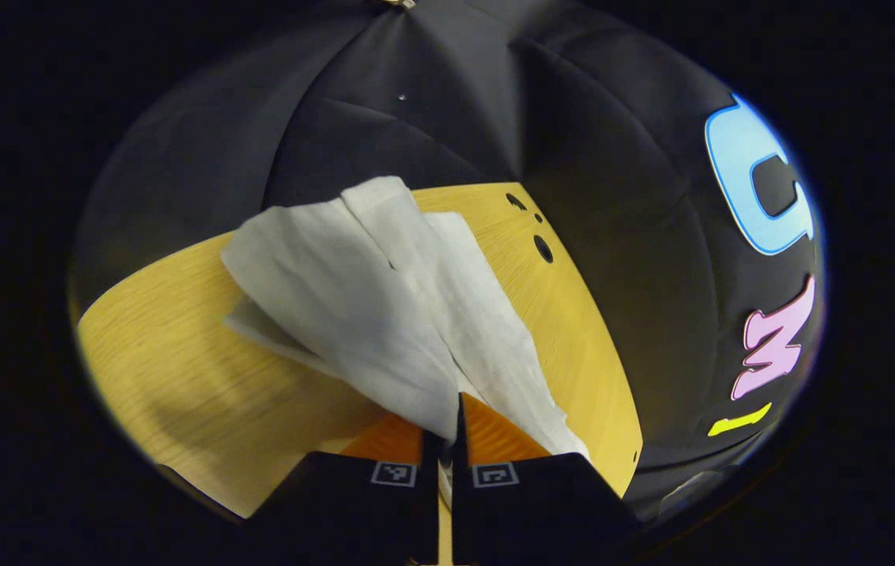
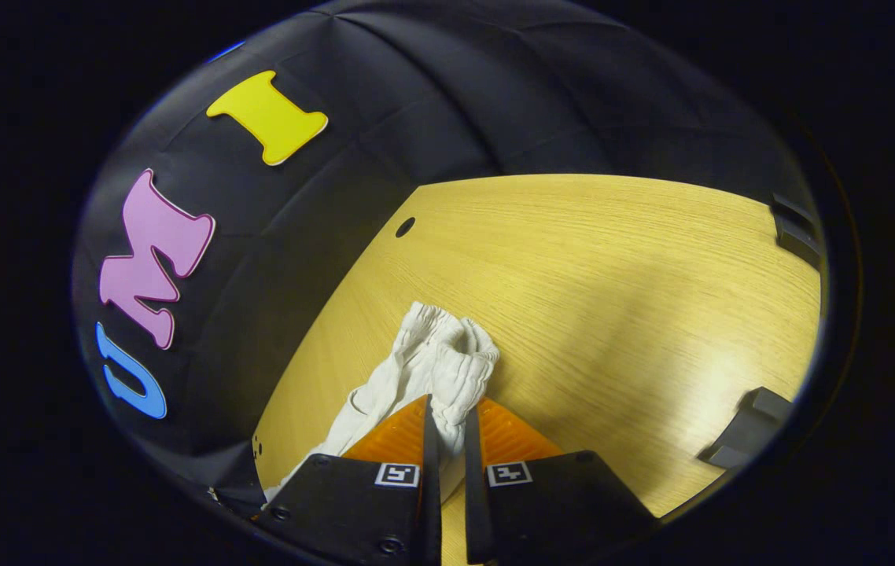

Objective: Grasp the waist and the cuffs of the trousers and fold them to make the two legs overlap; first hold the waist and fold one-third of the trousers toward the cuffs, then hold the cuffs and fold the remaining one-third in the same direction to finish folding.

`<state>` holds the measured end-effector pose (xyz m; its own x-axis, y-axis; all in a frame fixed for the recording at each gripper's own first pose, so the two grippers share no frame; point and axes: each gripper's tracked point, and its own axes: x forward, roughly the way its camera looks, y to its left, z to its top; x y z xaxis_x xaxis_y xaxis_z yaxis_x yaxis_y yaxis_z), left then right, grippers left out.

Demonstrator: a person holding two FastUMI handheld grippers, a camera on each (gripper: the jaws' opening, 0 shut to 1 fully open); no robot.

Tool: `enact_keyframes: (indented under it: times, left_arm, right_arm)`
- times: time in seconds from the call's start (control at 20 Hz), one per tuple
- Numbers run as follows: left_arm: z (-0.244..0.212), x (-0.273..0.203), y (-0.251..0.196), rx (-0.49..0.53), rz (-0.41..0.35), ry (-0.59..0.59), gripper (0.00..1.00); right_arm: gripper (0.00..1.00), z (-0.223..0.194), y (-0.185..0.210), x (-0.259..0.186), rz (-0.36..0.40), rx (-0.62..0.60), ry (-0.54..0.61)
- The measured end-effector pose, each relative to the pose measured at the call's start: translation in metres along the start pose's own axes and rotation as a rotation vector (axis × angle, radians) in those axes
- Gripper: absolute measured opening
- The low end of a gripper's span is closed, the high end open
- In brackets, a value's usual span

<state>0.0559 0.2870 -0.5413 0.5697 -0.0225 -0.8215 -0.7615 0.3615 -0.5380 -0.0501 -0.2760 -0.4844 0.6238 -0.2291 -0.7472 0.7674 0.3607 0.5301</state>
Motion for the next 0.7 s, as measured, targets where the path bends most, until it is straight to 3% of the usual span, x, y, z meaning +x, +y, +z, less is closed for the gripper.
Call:
enact_keyframes:
  times: [0.35,0.7]
  left_arm:
    - [-0.039,-0.031,0.004,-0.007,-0.027,0.019,0.09]
    - [-0.080,-0.054,0.005,0.015,-0.023,0.036,0.09]
  right_arm:
    - [0.17,0.031,0.023,-0.033,0.094,-0.067,-0.088]
    - [0.16,0.050,0.099,-0.073,0.248,-0.182,-0.149]
